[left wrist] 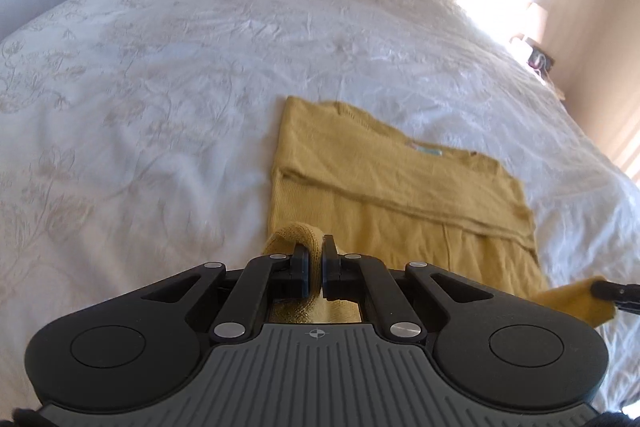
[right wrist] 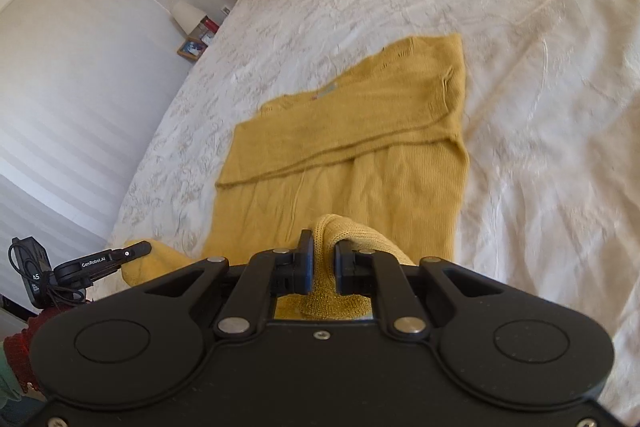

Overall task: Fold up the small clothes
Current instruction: 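Lift the hem with both grippers, fold it to the collar, open them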

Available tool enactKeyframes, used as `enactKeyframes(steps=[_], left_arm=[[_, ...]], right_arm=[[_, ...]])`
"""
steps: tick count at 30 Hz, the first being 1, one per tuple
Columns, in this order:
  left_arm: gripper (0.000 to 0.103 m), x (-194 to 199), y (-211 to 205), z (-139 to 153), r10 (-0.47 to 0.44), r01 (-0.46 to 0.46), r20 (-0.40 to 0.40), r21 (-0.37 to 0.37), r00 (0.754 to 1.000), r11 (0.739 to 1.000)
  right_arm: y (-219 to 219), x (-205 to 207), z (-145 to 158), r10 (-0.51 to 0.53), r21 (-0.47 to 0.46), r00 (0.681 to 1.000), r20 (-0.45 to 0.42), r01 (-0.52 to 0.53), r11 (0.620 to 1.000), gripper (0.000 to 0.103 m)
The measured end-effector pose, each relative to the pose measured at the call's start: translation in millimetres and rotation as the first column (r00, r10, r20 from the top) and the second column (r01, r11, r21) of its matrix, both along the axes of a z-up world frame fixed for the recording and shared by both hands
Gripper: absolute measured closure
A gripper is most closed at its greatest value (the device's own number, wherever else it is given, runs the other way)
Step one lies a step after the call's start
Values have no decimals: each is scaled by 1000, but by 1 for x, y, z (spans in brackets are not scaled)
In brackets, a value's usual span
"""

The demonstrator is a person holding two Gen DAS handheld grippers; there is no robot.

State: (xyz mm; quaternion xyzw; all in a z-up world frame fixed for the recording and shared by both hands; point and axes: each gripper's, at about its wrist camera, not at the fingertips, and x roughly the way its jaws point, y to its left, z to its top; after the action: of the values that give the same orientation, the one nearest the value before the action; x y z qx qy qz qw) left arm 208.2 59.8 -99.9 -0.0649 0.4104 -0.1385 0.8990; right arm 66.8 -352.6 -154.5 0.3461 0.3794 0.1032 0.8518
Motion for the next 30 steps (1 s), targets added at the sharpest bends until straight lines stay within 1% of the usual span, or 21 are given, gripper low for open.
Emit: enactKeyframes(steps=[4,7,12,17,19,24,25,26,27,29,30], left_arm=[[98,34,-13,8,2,-1,51,-24,999,1000],[98,63,-22,7,-20,23,73,-32,997,999],[98,106,-31,0,-61,64,67,-42,996,997],[98,140,-29,-6,-61,65,61,-56,996,996],[98,153,-30,-11,-59,62,49,-57,997,996],[97,185,-36,-34,-69,68,-22,-48,997,997],[96,189,-37,-39,-68,67,-34,-47,997,997],[96,195,-37,-45,-64,61,-53,-51,997,997],[96,198,-36,-50,-56,53,-64,-55,996,997],[95,206,-35,-60,-34,29,-89,-62,995,998],[90,211,-34,-65,-29,22,-107,-68,994,997]], right_arm=[[-12,26,3,-49,-7,999,21,49,999,86],[-19,44,1,-89,-23,996,23,89,996,86],[-23,73,-1,-152,-67,988,4,152,986,86],[-25,108,-2,-183,-97,983,1,182,979,86],[-27,124,-5,-191,-101,982,-15,188,977,85],[-29,159,-25,-200,-126,976,-90,188,974,84],[-30,164,-31,-201,-133,974,-108,187,973,83],[-31,169,-35,-204,-137,971,-124,187,973,78],[-32,174,-40,-205,-137,968,-141,186,973,77],[-36,180,-46,-220,-152,963,-159,196,969,75],[-37,181,-48,-224,-157,961,-161,199,967,73]])
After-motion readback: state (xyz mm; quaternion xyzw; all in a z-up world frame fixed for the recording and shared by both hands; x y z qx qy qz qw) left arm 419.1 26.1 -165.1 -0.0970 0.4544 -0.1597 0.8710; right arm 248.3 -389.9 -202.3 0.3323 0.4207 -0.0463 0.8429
